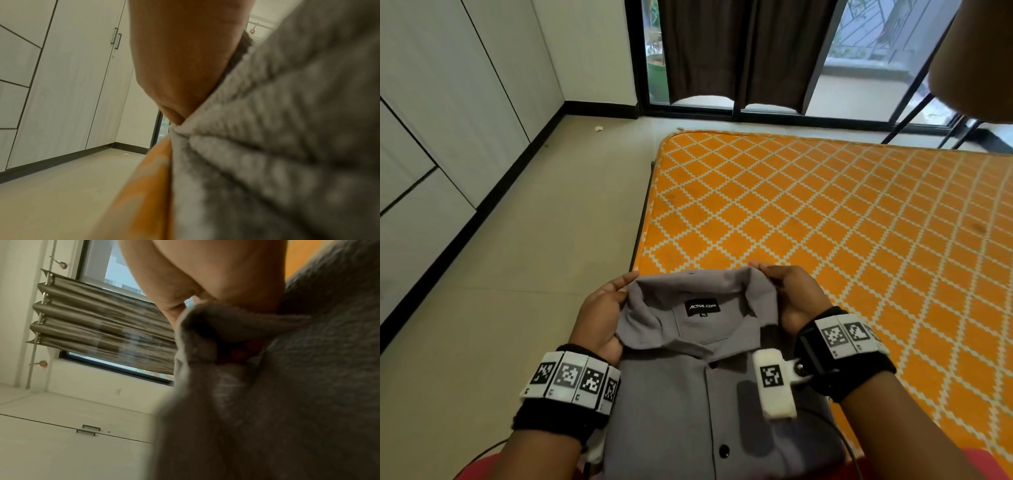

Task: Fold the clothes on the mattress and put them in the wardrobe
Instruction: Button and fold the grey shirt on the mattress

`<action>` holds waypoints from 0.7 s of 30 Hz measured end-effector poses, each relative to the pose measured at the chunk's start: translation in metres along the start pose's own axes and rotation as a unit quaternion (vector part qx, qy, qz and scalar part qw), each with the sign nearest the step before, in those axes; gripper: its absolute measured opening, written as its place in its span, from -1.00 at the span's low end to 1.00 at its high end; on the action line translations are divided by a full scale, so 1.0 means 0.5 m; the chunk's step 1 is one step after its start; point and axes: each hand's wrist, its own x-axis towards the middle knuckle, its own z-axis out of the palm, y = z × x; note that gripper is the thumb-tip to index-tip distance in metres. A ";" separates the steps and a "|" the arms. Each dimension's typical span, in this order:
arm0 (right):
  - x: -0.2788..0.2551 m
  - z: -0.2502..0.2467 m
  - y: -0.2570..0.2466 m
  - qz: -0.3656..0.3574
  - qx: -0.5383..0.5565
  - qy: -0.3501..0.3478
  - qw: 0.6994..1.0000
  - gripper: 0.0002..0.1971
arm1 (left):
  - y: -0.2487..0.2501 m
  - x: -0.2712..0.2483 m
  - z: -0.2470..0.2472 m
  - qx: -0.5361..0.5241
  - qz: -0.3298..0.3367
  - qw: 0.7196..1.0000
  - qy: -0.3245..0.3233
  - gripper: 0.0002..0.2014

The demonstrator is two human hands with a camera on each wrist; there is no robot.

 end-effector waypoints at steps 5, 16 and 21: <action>0.003 -0.001 0.001 -0.009 0.043 -0.056 0.997 -0.64 | 0.008 -0.009 0.005 -0.029 0.007 1.000 -0.008 -0.70; -0.001 0.012 0.021 -0.286 -0.543 0.059 0.787 -0.54 | -0.016 -0.038 0.038 0.245 0.120 0.962 -0.030 -0.36; -0.021 0.021 0.007 -0.354 -0.563 -0.076 0.743 -0.47 | -0.013 -0.037 0.027 0.244 0.126 0.961 -0.004 -0.41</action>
